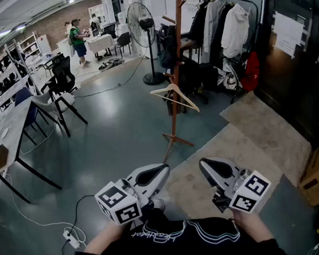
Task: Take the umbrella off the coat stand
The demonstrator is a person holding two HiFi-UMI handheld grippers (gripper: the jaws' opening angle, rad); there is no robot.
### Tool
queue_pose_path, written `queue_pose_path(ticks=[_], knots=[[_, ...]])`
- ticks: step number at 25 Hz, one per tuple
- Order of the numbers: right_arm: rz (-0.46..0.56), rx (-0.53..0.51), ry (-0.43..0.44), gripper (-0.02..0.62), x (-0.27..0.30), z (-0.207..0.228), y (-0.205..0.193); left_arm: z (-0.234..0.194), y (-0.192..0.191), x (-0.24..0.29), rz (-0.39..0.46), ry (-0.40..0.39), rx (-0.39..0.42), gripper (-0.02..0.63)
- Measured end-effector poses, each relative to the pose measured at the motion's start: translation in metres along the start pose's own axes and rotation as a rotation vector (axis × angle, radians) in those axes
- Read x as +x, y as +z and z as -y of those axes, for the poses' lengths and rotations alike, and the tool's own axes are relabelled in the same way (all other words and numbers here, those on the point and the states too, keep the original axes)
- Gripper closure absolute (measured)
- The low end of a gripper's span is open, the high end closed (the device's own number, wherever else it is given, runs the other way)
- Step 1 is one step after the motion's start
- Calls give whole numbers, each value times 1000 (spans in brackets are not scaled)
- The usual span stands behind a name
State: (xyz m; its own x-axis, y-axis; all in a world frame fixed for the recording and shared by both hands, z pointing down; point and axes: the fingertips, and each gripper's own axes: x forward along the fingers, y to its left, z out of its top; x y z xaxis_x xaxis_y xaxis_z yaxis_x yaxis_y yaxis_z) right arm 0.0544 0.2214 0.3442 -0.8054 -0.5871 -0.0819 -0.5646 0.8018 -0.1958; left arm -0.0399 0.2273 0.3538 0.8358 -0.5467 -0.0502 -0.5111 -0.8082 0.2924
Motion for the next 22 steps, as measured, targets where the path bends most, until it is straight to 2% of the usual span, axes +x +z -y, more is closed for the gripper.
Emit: queue_pose_path(ticks=[8, 14, 22], knots=[[20, -8, -2, 592, -19, -3, 4, 15, -3, -4, 1, 28, 24, 601], [53, -1, -28, 592, -26, 8, 11, 12, 3, -2, 8, 47, 41, 600], [65, 6, -89, 592, -41, 30, 13, -3, 20, 18, 7, 62, 105, 583]])
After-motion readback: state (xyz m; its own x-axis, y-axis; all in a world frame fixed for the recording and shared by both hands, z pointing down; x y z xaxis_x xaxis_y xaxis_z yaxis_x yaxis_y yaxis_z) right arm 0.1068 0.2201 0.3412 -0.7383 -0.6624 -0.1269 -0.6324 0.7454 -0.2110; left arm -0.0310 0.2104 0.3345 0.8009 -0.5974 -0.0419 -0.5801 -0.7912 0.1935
